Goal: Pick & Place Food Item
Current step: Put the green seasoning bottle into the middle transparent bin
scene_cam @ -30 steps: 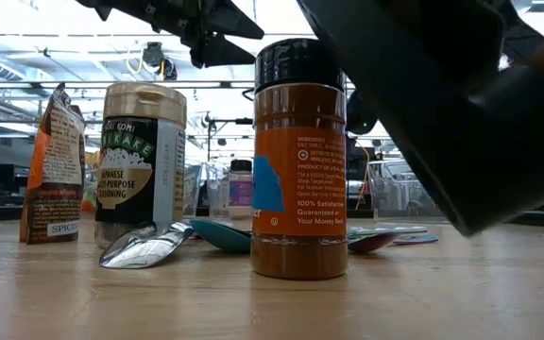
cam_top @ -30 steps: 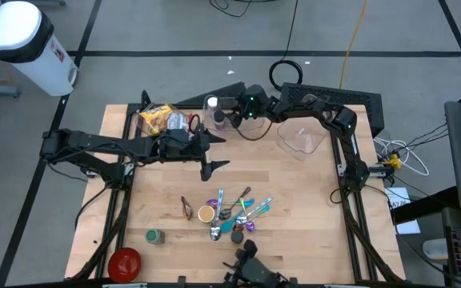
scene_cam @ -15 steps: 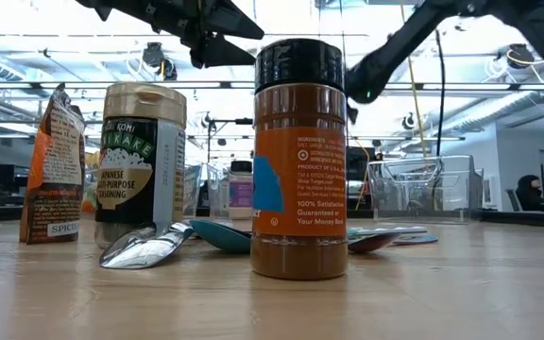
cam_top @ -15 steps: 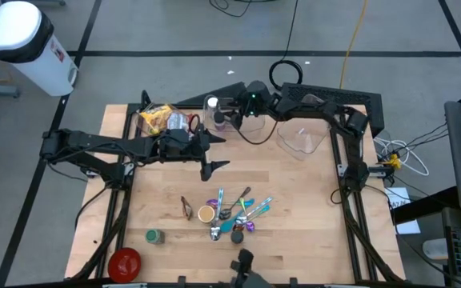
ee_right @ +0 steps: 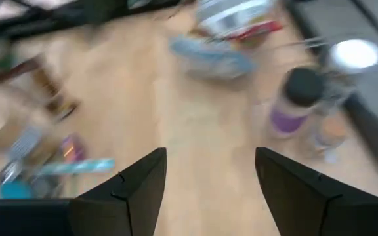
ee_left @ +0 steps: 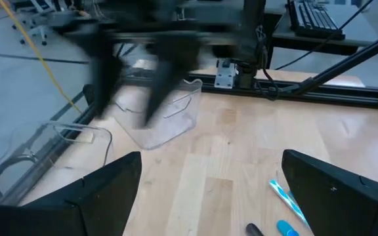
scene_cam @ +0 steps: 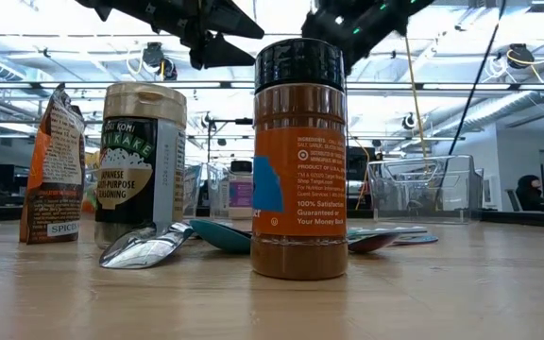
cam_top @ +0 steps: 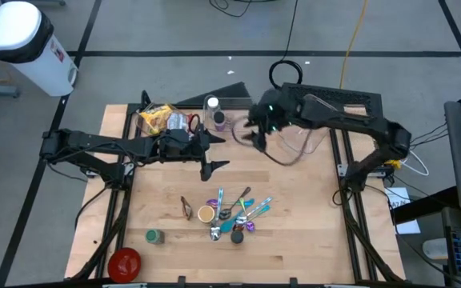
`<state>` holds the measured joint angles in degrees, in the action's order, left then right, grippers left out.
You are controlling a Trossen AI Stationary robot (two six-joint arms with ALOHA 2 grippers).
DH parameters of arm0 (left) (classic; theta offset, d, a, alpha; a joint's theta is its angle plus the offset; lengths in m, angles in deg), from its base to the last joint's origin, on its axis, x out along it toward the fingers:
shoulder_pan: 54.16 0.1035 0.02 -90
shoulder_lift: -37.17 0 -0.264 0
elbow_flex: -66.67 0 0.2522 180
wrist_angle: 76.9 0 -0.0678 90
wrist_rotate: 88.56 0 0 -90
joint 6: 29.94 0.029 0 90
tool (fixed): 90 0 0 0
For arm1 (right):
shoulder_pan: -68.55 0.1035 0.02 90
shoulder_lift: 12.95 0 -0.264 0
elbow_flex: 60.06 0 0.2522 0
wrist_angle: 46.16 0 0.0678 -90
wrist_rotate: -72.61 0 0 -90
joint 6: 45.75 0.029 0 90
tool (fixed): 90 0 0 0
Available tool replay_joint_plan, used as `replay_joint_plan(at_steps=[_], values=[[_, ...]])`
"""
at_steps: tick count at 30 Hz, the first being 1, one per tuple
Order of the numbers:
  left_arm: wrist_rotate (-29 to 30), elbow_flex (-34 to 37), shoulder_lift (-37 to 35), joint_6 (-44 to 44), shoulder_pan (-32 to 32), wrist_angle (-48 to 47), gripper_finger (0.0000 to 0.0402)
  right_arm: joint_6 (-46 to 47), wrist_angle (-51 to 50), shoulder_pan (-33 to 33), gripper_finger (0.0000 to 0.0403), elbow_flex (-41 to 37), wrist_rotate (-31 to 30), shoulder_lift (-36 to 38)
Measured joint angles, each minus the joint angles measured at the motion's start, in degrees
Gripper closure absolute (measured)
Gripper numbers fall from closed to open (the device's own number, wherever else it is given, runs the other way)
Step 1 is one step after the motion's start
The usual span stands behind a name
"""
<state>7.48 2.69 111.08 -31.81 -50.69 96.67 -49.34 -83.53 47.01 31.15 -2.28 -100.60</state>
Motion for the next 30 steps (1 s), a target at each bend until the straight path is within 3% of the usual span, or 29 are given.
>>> replay_joint_plan(at_steps=[8, 15, 22, 30], values=[[-0.1, 0.0, 0.0, -2.9, -0.2, 0.1, 0.0034, -0.1, 11.6, 8.9, 0.0177, -17.6, -0.3, 12.9], [-1.2, 0.0, 0.0, -9.5, -0.5, -4.9, 0.0034, 3.3, 29.3, 10.3, 0.0177, -30.8, -1.6, 24.3], [-8.0, 0.0, -0.1, -12.1, -1.7, -17.9, 0.0043, 3.6, 34.9, 10.3, 0.0177, -36.0, -3.3, 31.6], [-7.4, 0.0, -0.2, -13.5, -4.8, -25.7, 0.0033, 3.6, 35.4, 10.3, 0.0177, -36.5, -3.3, 32.6]])
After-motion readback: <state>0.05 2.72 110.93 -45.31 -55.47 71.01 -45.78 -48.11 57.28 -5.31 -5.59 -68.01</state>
